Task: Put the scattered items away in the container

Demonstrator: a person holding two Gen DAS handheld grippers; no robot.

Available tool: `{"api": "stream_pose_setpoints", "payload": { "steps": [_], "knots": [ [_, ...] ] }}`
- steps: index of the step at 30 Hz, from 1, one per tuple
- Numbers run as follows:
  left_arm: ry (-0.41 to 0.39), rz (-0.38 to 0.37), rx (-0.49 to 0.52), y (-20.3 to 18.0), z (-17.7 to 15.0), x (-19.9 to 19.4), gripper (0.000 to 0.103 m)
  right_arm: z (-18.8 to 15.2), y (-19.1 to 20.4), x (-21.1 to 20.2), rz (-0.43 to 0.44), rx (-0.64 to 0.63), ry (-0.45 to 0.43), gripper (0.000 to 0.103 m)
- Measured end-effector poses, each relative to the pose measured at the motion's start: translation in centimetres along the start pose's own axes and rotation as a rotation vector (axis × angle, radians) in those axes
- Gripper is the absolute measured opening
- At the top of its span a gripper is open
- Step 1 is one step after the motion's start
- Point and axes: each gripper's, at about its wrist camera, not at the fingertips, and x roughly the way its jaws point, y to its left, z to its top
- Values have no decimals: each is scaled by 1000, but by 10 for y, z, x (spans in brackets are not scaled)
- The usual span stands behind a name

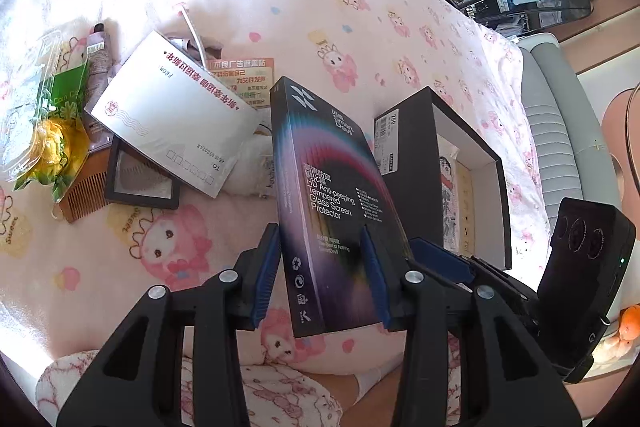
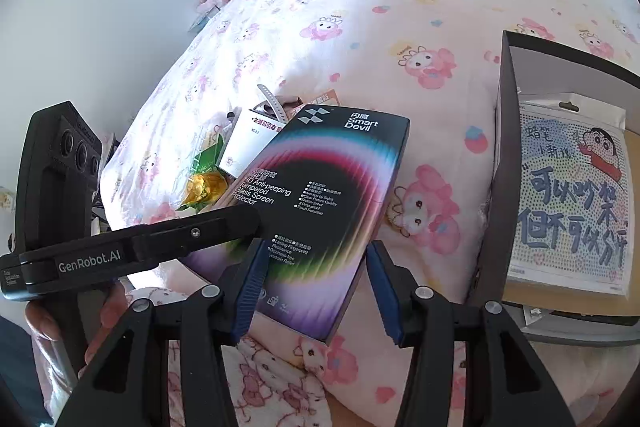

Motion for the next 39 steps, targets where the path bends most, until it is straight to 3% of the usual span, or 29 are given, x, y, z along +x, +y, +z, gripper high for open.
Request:
{"api": "stream_pose_setpoints", "payload": {
  "steps": [2, 3, 4, 7, 14, 18, 22, 26, 30, 33, 36, 39],
  "knots": [
    [0, -30, 22, -12, 1, -3, 35, -1, 0, -14, 17, -7, -11, 44],
    [14, -75, 28, -18, 1, -2, 28, -1, 1, -20, 64, -9, -14, 39],
    [9, -66, 42, -27, 1, -3, 25, 0, 2, -24, 111, -4, -13, 31],
    [-19, 37, 86, -48, 5, 3, 24, 4, 12, -34, 59, -46, -32, 30],
    [14, 83, 79, -34, -3, 18, 25, -14, -1, -10, 7, -31, 18, 30],
    [55, 126, 51, -9, -12, 32, 30, -28, -19, 12, 18, 13, 88, 30],
    [84, 143, 13, 11, -14, 45, 45, -38, -33, 34, -6, 37, 138, 30],
    [116, 182, 12, 26, -8, 64, 48, -44, -42, 62, -40, 67, 196, 32],
    [151, 134, -11, 34, -2, 79, 57, -51, -49, 83, -44, 106, 239, 33],
    [155, 149, -13, 36, 0, 85, 66, -54, -51, 88, -33, 125, 242, 34],
    [174, 189, -16, 39, 2, 95, 66, -50, -51, 89, -36, 131, 225, 51],
    [180, 208, -17, 42, 3, 101, 66, -47, -52, 91, -58, 140, 215, 54]
  ]
}}
